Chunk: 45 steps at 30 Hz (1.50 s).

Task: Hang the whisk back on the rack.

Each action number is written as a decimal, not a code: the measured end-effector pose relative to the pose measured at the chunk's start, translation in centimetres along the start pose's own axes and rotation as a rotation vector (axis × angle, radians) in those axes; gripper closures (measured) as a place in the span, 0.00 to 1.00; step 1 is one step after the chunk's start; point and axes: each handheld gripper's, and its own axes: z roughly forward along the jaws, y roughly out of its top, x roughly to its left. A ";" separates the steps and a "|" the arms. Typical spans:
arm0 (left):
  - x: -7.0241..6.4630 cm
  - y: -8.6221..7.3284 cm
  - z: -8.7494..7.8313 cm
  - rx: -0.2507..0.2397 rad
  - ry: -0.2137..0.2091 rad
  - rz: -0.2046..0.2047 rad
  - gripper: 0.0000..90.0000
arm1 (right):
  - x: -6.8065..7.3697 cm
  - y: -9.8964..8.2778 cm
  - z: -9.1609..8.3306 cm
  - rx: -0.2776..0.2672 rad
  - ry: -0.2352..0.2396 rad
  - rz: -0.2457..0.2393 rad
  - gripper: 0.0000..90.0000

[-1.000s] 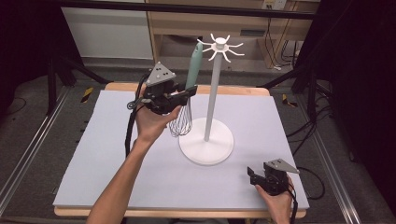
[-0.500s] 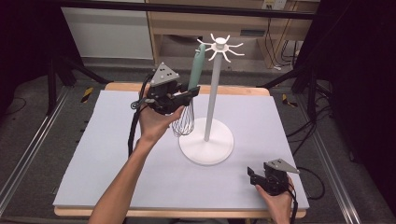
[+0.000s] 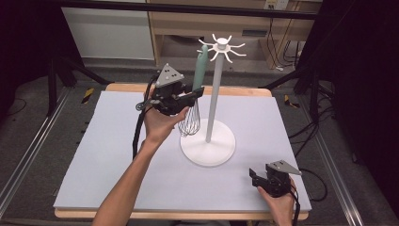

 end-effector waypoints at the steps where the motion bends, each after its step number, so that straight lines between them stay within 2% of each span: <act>1: 0.0 0.0 0.1 -0.001 0.000 -0.002 0.76 | 0.0 0.0 0.0 0.000 0.000 0.000 0.34; 11: -0.1 -0.3 0.6 -0.011 0.013 0.003 0.76 | 0.0 0.0 -0.1 0.000 0.007 0.005 0.34; 23: 0.1 -0.7 0.9 -0.039 -0.003 0.008 0.76 | 0.1 0.0 0.1 0.003 0.008 0.002 0.33; 27: 0.2 -0.8 0.9 -0.050 0.001 0.030 0.76 | 0.1 -0.1 0.2 0.008 0.005 -0.002 0.33; 30: 0.2 -0.9 1.0 -0.057 0.001 0.028 0.76 | 0.1 -0.1 0.2 0.007 0.003 -0.002 0.33; 45: 0.4 -0.9 0.7 -0.043 -0.001 0.041 0.74 | 0.2 -0.1 0.2 0.003 0.004 -0.007 0.32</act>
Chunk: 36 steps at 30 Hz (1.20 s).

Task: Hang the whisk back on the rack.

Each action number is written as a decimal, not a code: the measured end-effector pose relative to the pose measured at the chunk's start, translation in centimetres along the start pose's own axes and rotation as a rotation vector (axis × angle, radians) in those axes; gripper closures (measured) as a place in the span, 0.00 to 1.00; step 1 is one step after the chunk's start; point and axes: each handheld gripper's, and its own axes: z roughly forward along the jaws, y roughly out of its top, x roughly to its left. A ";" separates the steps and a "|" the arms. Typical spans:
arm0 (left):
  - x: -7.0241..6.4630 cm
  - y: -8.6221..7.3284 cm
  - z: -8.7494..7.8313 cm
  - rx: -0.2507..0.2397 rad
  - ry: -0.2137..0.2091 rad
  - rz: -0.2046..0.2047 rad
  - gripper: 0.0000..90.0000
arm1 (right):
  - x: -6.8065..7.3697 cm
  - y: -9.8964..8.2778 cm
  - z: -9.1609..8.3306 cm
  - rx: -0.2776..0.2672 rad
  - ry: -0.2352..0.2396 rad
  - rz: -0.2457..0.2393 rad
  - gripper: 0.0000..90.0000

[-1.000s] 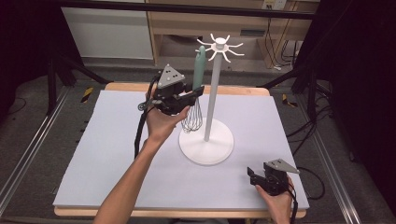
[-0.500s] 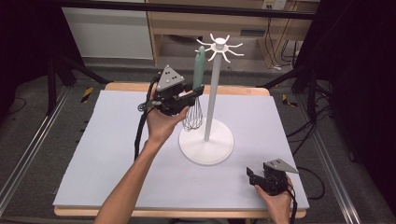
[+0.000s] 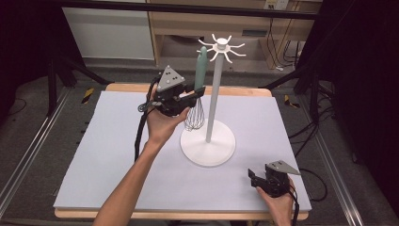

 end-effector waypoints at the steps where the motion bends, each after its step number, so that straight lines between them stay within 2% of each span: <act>1: 0.0 0.0 0.0 0.001 0.002 -0.002 0.73 | 0.0 0.0 0.0 0.002 0.001 0.004 0.32; 8: 0.1 -0.6 -0.2 0.016 0.000 -0.010 0.64 | -0.2 0.0 -0.1 0.001 0.002 0.014 0.32; 12: 0.2 -1.2 -0.9 0.017 0.008 -0.009 0.60 | -0.2 0.0 0.0 0.003 -0.003 0.009 0.32; 16: 0.5 -2.1 -1.8 0.039 0.024 -0.002 0.55 | -0.2 0.0 0.0 0.002 -0.002 0.013 0.30; 22: 1.0 -4.2 -3.1 0.070 0.040 -0.003 0.48 | -0.2 -0.1 0.1 -0.003 -0.003 0.016 0.28; 26: 1.5 -5.8 -3.9 0.080 0.040 -0.022 0.47 | -0.3 -0.1 0.2 0.002 -0.004 0.017 0.27; 27: 1.6 -6.8 -4.3 0.088 0.038 -0.030 0.46 | -0.2 -0.1 0.2 0.003 0.001 0.023 0.27; 28: 1.6 -6.8 -4.3 0.088 0.038 -0.030 0.45 | -0.2 -0.1 0.2 0.003 0.001 0.023 0.27; 36: 1.6 -10.1 -5.6 0.138 0.037 -0.038 0.43 | -0.3 -0.2 0.2 0.006 -0.008 0.017 0.26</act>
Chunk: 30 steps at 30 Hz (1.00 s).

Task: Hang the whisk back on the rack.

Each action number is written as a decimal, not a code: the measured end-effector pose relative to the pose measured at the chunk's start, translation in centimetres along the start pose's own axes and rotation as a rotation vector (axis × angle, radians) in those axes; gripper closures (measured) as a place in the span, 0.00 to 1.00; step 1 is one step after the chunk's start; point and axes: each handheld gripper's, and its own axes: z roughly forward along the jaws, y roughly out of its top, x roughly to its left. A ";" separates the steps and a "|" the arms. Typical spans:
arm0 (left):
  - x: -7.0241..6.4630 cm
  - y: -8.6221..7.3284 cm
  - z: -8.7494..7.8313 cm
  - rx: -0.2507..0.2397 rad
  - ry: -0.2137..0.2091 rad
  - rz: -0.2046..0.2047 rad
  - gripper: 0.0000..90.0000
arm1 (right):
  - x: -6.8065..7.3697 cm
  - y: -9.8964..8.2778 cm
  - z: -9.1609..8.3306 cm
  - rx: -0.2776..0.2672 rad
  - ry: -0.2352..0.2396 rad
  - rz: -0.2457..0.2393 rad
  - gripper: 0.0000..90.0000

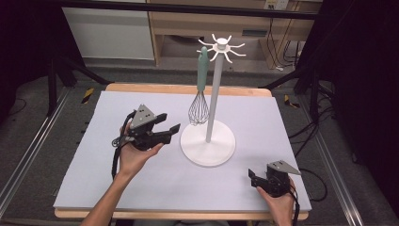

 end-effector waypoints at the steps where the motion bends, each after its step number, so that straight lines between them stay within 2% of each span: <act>1: 0.0 -0.5 -0.2 0.000 0.000 -0.003 0.43 | 0.0 0.0 0.0 -0.001 -0.001 -0.001 0.26; 8: 0.6 -3.7 -0.8 0.034 0.014 -0.031 0.41 | -0.1 -0.1 0.0 0.000 -0.012 -0.001 0.25; 11: 1.1 -5.4 -1.1 0.054 0.018 -0.061 0.40 | -0.2 -0.2 0.0 -0.001 -0.014 0.001 0.25; 12: 1.1 -5.4 -1.1 0.054 0.018 -0.061 0.40 | -0.2 -0.2 0.0 -0.001 -0.014 0.001 0.25; 18: 2.0 -7.9 -1.4 0.095 0.042 -0.089 0.39 | -0.3 -0.2 0.0 0.003 -0.022 0.009 0.25; 19: 2.3 -8.7 -1.5 0.115 0.059 -0.090 0.39 | -0.4 -0.3 0.0 0.001 -0.023 0.003 0.24; 20: 2.3 -8.7 -1.5 0.115 0.059 -0.090 0.39 | -0.4 -0.3 0.0 0.001 -0.023 0.003 0.24; 27: 3.9 -11.6 -2.4 0.166 0.123 -0.123 0.38 | -0.8 -0.5 0.0 0.009 -0.035 0.008 0.23; 28: 4.4 -12.1 -2.7 0.171 0.137 -0.141 0.37 | -0.9 -0.5 0.0 0.012 -0.037 0.009 0.23; 30: 4.6 -12.4 -3.0 0.171 0.149 -0.153 0.37 | -0.9 -0.5 0.0 0.015 -0.039 0.008 0.23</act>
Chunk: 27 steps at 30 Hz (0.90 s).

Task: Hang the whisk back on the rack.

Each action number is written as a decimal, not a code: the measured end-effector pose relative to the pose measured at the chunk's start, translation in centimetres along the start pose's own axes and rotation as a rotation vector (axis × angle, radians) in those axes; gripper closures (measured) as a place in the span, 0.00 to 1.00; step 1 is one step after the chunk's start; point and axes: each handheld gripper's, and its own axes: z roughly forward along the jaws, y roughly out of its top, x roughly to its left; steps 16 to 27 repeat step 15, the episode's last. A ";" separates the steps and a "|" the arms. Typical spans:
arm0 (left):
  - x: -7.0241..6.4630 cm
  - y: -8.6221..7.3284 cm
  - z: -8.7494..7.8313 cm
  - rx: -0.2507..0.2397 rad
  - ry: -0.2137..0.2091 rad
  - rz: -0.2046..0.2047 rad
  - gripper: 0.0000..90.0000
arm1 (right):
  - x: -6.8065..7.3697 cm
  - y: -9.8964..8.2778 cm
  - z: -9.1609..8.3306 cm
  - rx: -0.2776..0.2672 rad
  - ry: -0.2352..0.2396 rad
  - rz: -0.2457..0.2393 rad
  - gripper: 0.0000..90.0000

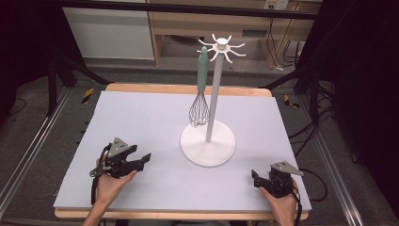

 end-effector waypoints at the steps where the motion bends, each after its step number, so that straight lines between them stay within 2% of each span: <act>1: 0.3 -0.2 -0.1 0.004 0.015 -0.002 0.37 | 0.0 0.0 0.0 0.002 -0.004 0.003 0.22; 5: 1.6 -1.5 -0.7 0.027 0.073 -0.016 0.36 | -0.3 -0.2 0.1 0.012 -0.020 -0.004 0.22; 7: 2.0 -1.8 -0.8 0.038 0.086 -0.015 0.36 | -0.4 -0.2 0.1 0.011 -0.023 -0.010 0.22; 14: 4.1 -3.0 -1.4 0.060 0.147 -0.053 0.34 | -0.9 -0.4 0.0 0.016 -0.038 0.006 0.22; 15: 4.5 -3.1 -1.4 0.066 0.150 -0.059 0.34 | -1.0 -0.4 0.0 0.016 -0.040 0.004 0.22; 27: 4.5 -3.1 -1.4 0.066 0.150 -0.059 0.34 | -1.0 -0.4 0.0 0.016 -0.040 0.004 0.22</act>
